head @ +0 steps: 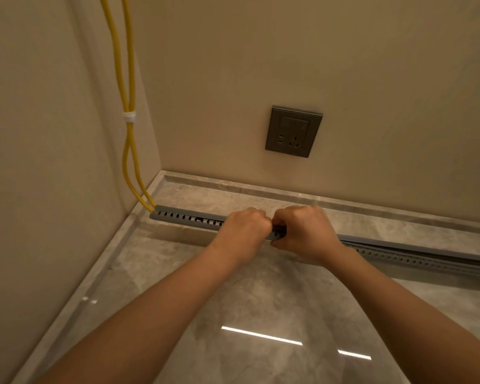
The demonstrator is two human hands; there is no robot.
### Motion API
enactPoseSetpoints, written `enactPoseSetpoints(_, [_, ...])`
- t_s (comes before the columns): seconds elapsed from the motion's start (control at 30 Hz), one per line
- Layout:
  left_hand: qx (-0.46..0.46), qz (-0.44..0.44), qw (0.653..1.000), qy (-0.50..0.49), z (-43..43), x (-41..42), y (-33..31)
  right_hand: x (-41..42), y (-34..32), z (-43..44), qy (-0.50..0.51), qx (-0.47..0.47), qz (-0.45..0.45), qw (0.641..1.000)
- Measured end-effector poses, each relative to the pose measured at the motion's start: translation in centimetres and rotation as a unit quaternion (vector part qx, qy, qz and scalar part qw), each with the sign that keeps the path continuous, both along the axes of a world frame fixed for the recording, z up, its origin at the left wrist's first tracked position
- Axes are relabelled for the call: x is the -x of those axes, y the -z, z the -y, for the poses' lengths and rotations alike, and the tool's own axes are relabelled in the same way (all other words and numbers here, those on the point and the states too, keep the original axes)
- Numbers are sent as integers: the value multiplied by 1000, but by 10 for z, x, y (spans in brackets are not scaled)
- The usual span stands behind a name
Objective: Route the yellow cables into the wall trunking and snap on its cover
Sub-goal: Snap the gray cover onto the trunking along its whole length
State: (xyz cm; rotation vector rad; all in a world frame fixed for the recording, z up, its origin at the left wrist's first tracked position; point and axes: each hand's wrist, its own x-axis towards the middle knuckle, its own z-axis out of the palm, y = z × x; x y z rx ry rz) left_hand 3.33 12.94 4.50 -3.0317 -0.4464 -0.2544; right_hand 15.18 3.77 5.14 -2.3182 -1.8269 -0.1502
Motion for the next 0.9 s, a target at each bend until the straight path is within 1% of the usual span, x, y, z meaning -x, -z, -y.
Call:
enactPoseSetpoints(0.1, [-25,-20,999,4,3,-2,0,0,2,2,-1,-4,-4,1000])
enactPoseSetpoints(0.23, [-41,-35,998,14,2,-1,-2,3,10,9,10,-33,-58,998])
enactPoseSetpoints(0.33, [-37,-51,998,11,3,-1,-5,6,18,17,12,-54,-70,996])
enactPoseSetpoints(0.67, [-25,-86,996,-25,12,-3,-13,-15,21,57,46,-53,-35,997])
enactPoseSetpoints(0.83, [-19,-87,995,-39,16,-3,-12,-18,17,55,22,-19,5,1000])
enactPoseSetpoints(0.9, [-13,-79,996,-44,17,-2,-12,-19,16,54,15,-10,8,1000])
